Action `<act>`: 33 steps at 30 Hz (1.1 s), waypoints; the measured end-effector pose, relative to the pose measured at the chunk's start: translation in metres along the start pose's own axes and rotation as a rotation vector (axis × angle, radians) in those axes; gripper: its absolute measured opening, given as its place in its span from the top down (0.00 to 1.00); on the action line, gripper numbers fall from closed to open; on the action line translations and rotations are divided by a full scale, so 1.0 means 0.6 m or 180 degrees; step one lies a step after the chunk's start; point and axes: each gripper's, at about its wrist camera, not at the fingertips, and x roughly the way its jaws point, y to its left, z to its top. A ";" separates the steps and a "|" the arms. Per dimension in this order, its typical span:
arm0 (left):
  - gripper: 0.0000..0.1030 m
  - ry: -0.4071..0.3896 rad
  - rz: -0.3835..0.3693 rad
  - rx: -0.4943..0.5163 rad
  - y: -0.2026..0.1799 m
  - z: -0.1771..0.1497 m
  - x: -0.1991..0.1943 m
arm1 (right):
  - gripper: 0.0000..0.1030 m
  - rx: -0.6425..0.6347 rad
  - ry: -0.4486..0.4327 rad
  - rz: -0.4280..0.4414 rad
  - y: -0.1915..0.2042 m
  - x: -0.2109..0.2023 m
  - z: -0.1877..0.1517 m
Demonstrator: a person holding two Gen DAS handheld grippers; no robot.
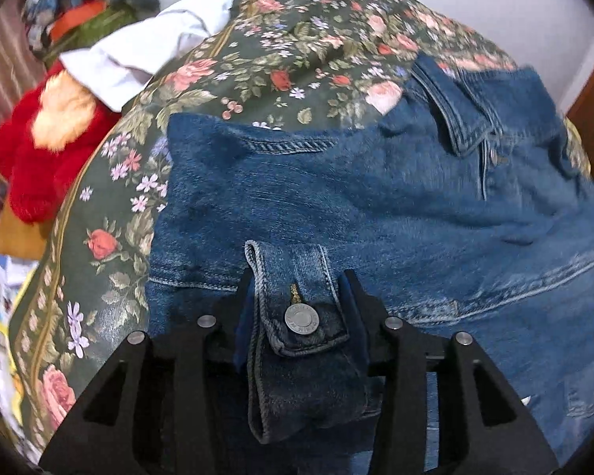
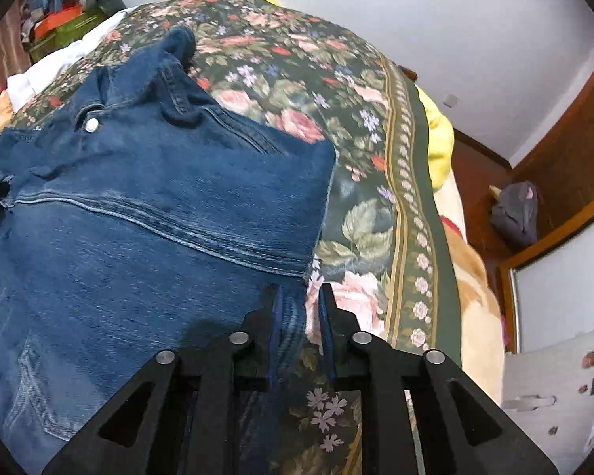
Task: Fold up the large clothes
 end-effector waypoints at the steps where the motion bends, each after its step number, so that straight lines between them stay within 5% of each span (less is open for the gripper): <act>1: 0.56 -0.0001 0.0018 0.0028 0.000 0.000 0.000 | 0.72 0.0070 0.0009 0.0030 -0.009 0.003 -0.001; 3: 0.56 0.0001 0.0033 0.0065 -0.002 -0.001 -0.001 | 0.36 0.0181 0.0006 -0.0091 -0.025 0.008 -0.003; 5: 0.56 0.0020 0.0041 0.0072 -0.002 -0.002 -0.005 | 0.29 0.0188 -0.0047 -0.0084 -0.037 0.010 -0.009; 13: 0.48 0.0183 0.0077 -0.0027 0.002 -0.003 -0.054 | 0.27 0.0559 0.0089 0.0468 -0.085 -0.025 -0.031; 18: 0.42 -0.0043 0.0234 -0.0003 0.018 -0.023 -0.130 | 0.27 0.0673 0.0011 0.0889 -0.091 -0.088 -0.054; 25: 0.28 -0.0392 0.0189 -0.0212 0.049 -0.064 -0.236 | 0.26 0.0667 -0.0197 0.1118 -0.079 -0.182 -0.082; 33: 0.25 -0.0358 0.0094 -0.0380 0.074 -0.135 -0.277 | 0.20 0.0669 -0.0331 0.1229 -0.059 -0.251 -0.135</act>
